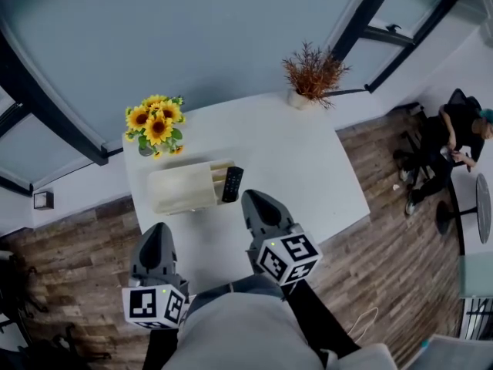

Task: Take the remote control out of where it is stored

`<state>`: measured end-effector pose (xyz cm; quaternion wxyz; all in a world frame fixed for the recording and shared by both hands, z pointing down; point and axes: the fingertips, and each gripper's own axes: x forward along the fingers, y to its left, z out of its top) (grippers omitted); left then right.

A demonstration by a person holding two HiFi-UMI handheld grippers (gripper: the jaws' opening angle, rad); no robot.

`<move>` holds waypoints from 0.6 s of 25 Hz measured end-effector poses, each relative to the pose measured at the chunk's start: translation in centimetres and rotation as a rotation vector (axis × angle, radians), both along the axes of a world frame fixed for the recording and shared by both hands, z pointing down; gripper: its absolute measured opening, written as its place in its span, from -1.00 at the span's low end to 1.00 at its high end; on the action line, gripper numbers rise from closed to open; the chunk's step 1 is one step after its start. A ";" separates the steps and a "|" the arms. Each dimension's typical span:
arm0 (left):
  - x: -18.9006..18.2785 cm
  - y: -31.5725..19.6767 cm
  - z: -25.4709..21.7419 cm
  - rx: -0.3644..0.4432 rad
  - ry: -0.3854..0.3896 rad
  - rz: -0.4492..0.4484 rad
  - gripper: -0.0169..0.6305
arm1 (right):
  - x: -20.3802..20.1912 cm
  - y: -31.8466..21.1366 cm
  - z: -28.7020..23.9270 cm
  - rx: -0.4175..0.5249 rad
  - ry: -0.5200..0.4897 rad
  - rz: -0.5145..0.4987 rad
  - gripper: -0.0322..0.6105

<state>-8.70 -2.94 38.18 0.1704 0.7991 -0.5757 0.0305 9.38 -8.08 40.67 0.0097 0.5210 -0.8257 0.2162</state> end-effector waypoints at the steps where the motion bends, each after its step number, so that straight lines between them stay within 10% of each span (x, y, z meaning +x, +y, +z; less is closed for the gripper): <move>1: 0.0 -0.1 0.0 -0.001 0.000 0.000 -0.92 | 0.1 -0.1 0.0 -0.003 0.001 0.002 -0.88; 15: 1.6 -1.6 0.8 -0.030 0.006 -0.026 -0.92 | 0.9 -2.8 1.4 -0.044 0.008 -0.050 -0.88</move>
